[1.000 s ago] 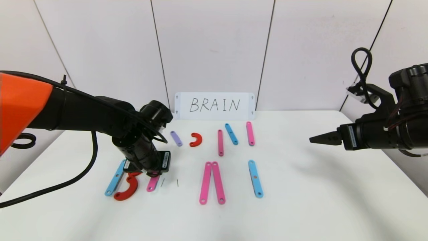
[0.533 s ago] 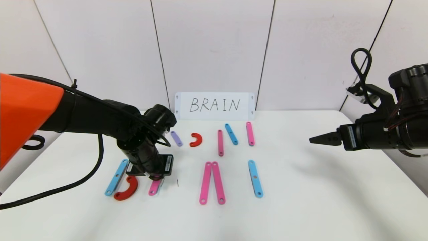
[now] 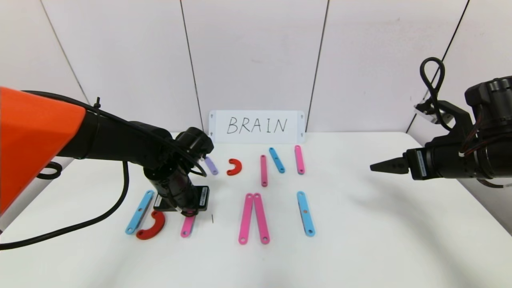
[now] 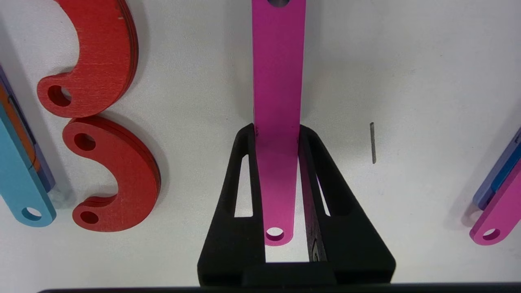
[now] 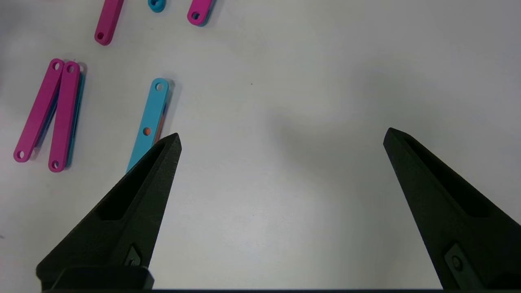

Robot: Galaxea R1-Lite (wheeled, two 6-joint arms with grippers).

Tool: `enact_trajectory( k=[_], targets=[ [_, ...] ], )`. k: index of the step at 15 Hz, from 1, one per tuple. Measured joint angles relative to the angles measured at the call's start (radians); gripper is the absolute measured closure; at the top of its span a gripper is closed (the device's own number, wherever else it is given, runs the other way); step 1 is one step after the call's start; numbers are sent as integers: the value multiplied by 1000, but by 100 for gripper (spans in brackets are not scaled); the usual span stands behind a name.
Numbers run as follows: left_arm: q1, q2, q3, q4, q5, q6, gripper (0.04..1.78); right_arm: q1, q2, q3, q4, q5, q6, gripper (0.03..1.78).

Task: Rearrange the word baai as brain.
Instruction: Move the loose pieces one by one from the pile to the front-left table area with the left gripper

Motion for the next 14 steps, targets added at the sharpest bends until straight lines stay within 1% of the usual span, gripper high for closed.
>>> enact_trajectory(
  k=[6, 9, 11, 12, 14],
  targets=[
    [0, 8, -1, 0, 2, 0, 151, -1, 0, 0, 0, 0, 0, 7],
    [-1, 6, 0, 0, 3, 0, 139, 0, 0, 0, 0, 0, 0, 7],
    [-1, 5, -1, 0, 3, 1, 118, -1, 0, 0, 0, -1, 0, 7],
    [-1, 5, -1, 0, 3, 2, 103, -1, 0, 0, 0, -1, 0, 7],
    [-1, 5, -1, 0, 3, 1, 66, -1, 0, 0, 0, 0, 0, 7]
  ],
)
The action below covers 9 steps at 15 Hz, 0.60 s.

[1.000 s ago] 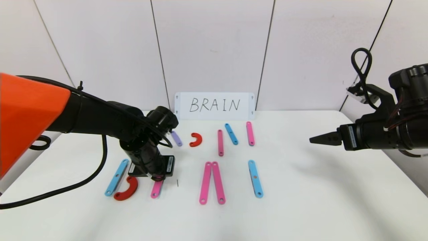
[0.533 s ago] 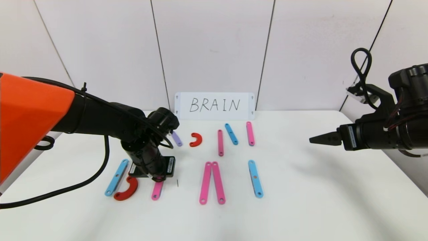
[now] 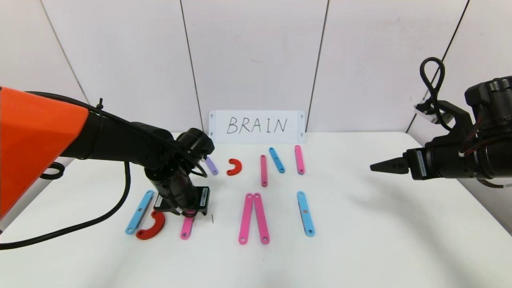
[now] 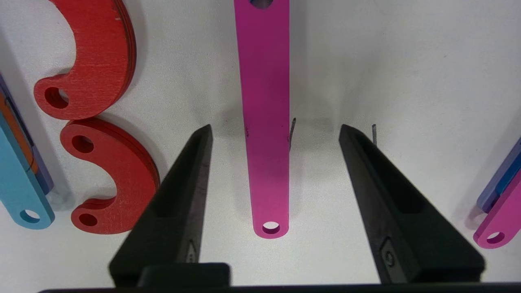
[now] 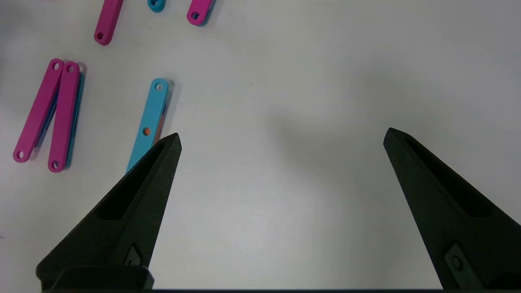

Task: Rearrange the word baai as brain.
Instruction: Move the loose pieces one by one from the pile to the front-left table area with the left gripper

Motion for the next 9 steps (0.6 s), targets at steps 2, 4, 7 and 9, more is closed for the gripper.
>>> enact_trajectory(
  k=[2, 4, 7, 9],
  targets=[
    [0, 0, -1, -1, 0, 1, 37, -1, 0, 0, 0, 0, 0, 7],
    [0, 0, -6, -1, -1, 1, 18, 0, 0, 0, 0, -1, 0, 7],
    [-6, -5, -15, -1, -3, -1, 7, 0, 0, 1, 0, -1, 0, 7],
    [-8, -13, -24, -11, -12, 0, 7, 0, 0, 0, 0, -1, 0, 7]
  ],
)
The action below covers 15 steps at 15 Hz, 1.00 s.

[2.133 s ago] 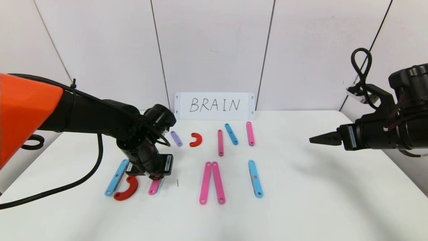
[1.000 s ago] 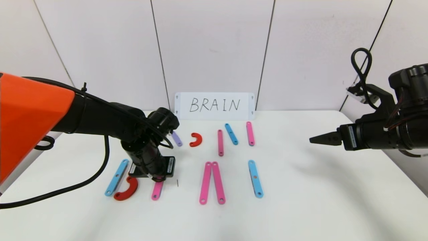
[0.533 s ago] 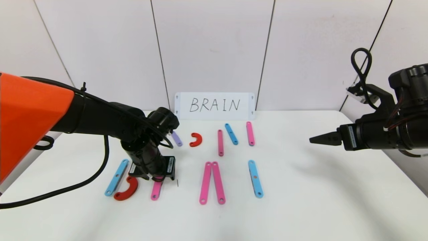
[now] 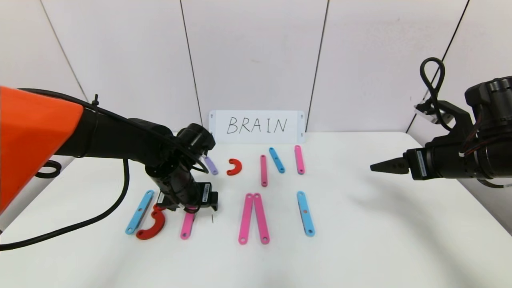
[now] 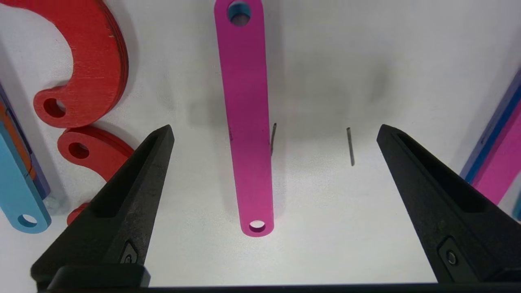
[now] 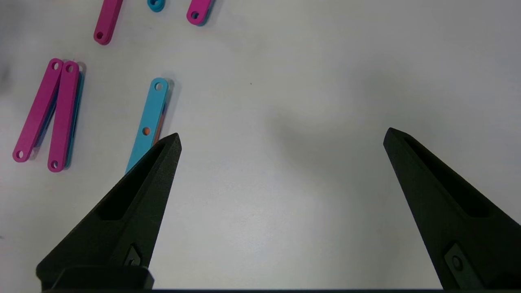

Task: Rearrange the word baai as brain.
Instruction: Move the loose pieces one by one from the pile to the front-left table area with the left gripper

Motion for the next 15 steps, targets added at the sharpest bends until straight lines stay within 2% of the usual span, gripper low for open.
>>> enact_trajectory(
  k=[7, 15],
  targets=[
    [-2, 7, -115, -9, 7, 0, 7, 0, -2, 0, 0, 0, 0, 7],
    [23, 48, -107, -9, -18, -1, 7, 0, 0, 0, 0, 2, 0, 7]
  ],
)
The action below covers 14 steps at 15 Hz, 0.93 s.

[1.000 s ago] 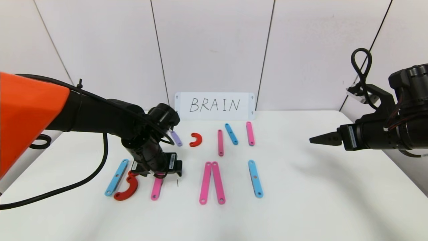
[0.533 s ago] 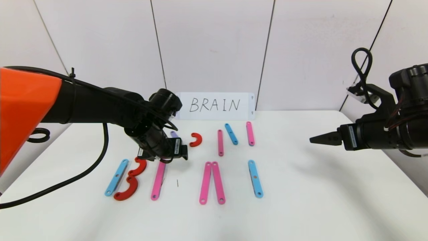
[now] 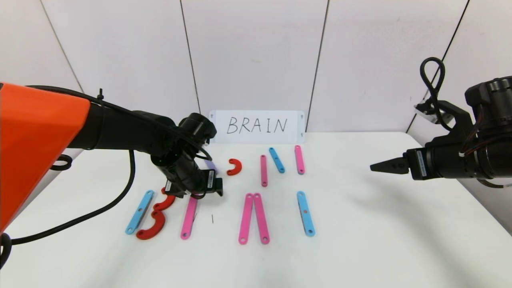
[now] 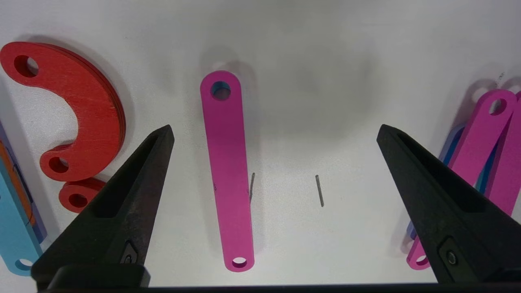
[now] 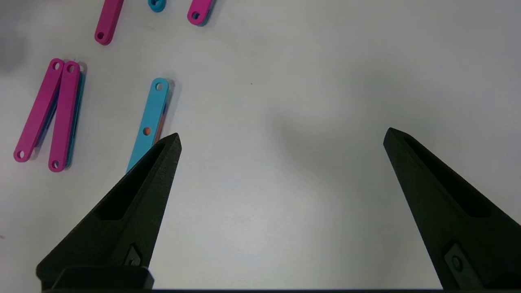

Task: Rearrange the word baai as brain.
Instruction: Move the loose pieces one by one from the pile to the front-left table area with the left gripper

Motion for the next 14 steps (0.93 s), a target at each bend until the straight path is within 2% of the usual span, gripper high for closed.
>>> enact_trajectory(
  k=[4, 14],
  targets=[
    [4, 11, 1, -3, -49, 0, 7, 0, 0, 0, 0, 0, 0, 7],
    [4, 23, -13, -5, -101, 0, 7, 0, 6, 1, 0, -1, 0, 7]
  ],
)
